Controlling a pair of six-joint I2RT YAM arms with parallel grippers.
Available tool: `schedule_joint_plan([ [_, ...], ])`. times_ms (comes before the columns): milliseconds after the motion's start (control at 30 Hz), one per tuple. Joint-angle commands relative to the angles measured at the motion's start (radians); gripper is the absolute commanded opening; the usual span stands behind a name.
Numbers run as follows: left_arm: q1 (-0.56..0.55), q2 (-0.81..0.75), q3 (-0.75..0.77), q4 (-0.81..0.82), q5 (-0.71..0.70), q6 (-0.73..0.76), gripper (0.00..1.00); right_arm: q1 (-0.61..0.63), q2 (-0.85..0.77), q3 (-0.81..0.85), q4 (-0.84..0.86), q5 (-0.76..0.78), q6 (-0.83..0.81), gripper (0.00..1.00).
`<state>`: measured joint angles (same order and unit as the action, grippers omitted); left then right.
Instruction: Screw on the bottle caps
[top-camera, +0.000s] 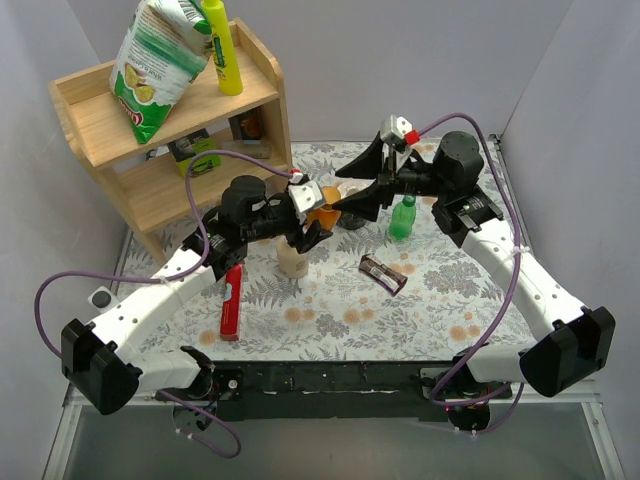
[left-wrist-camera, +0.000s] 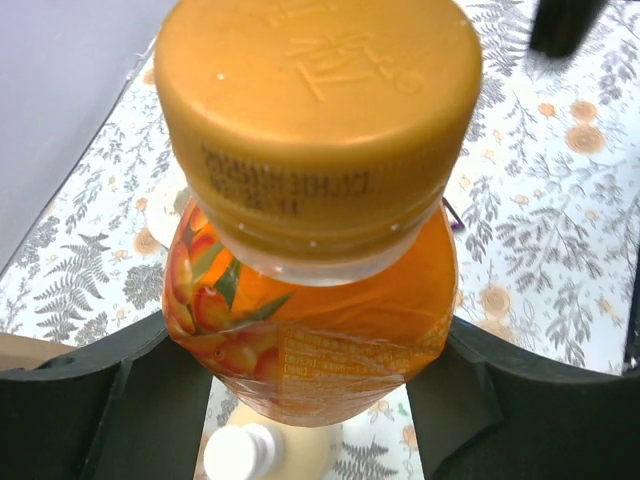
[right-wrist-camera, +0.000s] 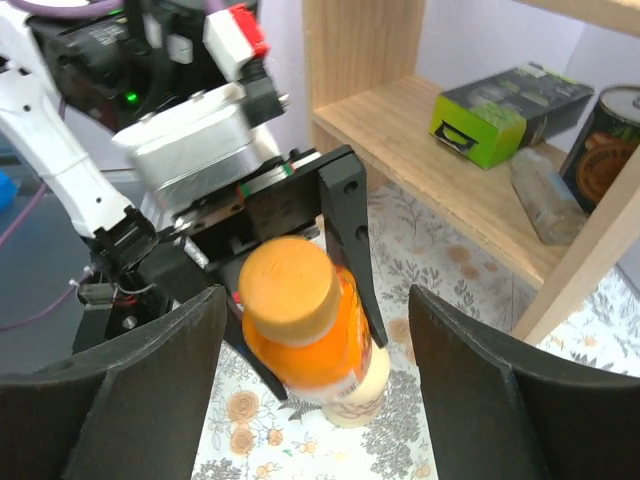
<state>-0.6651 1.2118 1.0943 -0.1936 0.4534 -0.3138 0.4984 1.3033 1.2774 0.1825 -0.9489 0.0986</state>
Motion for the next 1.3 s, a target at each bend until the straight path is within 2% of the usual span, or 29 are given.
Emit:
schedule_joint_plan([
  [0, 0.036, -0.058, 0.03, -0.105, 0.181, 0.051, 0.0, -0.017, -0.03, -0.05, 0.256, -0.169, 0.117, 0.82],
  [233, 0.036, -0.041, 0.053, -0.122, 0.223, 0.041, 0.0, -0.009, 0.005, -0.072, 0.367, -0.22, 0.176, 0.82],
  [933, 0.036, -0.011, 0.068, -0.112, 0.252, 0.047, 0.0, 0.031, 0.063, -0.041, 0.384, -0.232, 0.217, 0.72],
  [1267, 0.036, -0.008, 0.059, -0.093, 0.251, 0.041, 0.0, 0.04, 0.079, -0.038, 0.379, -0.199, 0.214, 0.53],
])
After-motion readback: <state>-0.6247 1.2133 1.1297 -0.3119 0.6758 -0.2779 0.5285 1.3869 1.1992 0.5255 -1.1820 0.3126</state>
